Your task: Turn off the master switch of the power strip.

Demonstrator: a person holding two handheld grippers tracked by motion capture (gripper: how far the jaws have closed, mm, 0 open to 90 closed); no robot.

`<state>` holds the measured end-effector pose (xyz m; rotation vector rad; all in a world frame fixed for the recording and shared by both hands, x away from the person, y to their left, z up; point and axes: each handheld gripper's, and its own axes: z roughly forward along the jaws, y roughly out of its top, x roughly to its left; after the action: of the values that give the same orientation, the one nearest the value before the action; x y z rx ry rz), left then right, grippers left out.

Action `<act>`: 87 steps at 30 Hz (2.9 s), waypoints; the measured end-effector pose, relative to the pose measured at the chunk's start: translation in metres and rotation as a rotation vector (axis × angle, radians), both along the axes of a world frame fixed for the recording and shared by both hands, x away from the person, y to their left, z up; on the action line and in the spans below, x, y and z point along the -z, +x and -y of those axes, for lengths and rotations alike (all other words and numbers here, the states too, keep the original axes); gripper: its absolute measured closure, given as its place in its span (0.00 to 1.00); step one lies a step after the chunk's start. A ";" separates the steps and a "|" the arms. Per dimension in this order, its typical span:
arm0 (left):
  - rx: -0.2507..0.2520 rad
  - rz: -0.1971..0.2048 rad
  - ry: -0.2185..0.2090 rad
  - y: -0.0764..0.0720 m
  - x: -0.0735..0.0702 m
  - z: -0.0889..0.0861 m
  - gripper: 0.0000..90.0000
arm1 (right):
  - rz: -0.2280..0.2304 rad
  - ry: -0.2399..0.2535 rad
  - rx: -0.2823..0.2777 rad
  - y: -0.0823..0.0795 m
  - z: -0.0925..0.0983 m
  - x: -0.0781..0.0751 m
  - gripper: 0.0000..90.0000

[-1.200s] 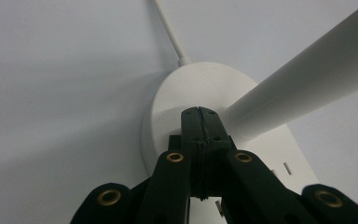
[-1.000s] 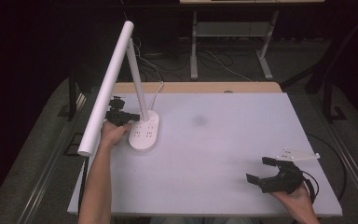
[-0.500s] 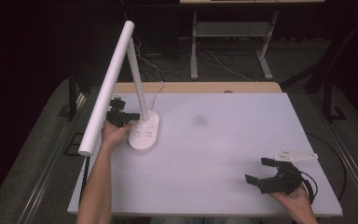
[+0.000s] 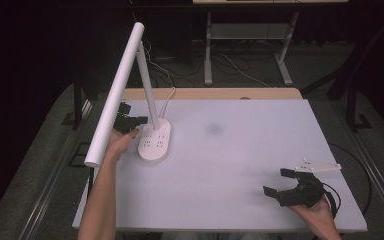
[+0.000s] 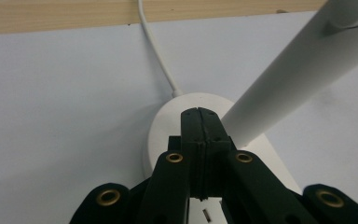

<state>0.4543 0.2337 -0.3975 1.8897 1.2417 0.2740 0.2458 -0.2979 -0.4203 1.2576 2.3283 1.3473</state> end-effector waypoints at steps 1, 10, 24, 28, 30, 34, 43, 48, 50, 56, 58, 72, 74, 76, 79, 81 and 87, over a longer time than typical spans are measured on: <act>-0.004 0.003 -0.002 -0.001 -0.002 0.000 1.00 | -0.001 0.000 -0.001 0.000 0.000 0.000 0.00; -0.034 0.034 -0.050 -0.013 -0.015 -0.005 1.00 | 0.000 0.007 -0.004 0.000 0.000 -0.001 0.00; -0.101 0.115 -0.124 -0.052 -0.027 -0.021 0.82 | 0.012 0.039 -0.006 -0.005 0.005 -0.006 0.00; -0.095 0.134 -0.150 -0.064 -0.031 -0.026 0.65 | 0.016 0.045 -0.001 -0.005 0.007 -0.006 0.00; -0.099 0.162 -0.165 -0.070 -0.033 -0.027 0.51 | 0.016 0.047 -0.001 -0.005 0.007 -0.007 0.00; -0.087 0.181 -0.204 -0.081 -0.033 -0.027 0.34 | 0.017 0.045 -0.005 -0.005 0.006 -0.007 0.00; 0.008 0.176 -0.212 -0.107 -0.033 -0.019 0.00 | 0.022 0.048 -0.001 -0.005 0.007 -0.008 0.00; 0.043 0.174 -0.209 -0.121 -0.032 -0.016 0.00 | 0.023 0.050 -0.001 -0.005 0.007 -0.008 0.00; 0.051 0.178 -0.212 -0.125 -0.032 -0.015 0.00 | 0.021 0.052 0.000 -0.005 0.006 -0.008 0.00; 0.063 0.187 -0.213 -0.137 -0.027 -0.009 0.00 | 0.020 0.051 0.000 -0.005 0.006 -0.008 0.00; 0.067 0.196 -0.220 -0.142 -0.025 -0.006 0.00 | 0.020 0.049 -0.001 -0.005 0.006 -0.008 0.00; 0.126 0.197 -0.227 -0.174 -0.002 0.015 0.00 | 0.028 0.051 -0.004 -0.005 0.006 -0.009 0.00; 0.144 0.191 -0.216 -0.177 0.001 0.018 0.00 | 0.028 0.051 -0.004 -0.005 0.006 -0.009 0.00; 0.156 0.187 -0.203 -0.181 0.003 0.022 0.00 | 0.029 0.053 -0.001 -0.006 0.006 -0.008 0.00; 0.169 0.179 -0.196 -0.187 0.006 0.026 0.00 | 0.028 0.051 -0.004 -0.005 0.006 -0.009 0.00; 0.173 0.174 -0.200 -0.191 0.008 0.028 0.00 | 0.025 0.052 -0.006 -0.005 0.005 -0.008 0.00; 0.187 0.168 -0.185 -0.199 0.013 0.034 0.00 | 0.026 0.054 -0.008 -0.006 0.005 -0.008 0.00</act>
<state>0.2557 0.1994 -0.4107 1.7692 0.9391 0.2055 0.2403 -0.3030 -0.4119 1.2397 2.2962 1.4299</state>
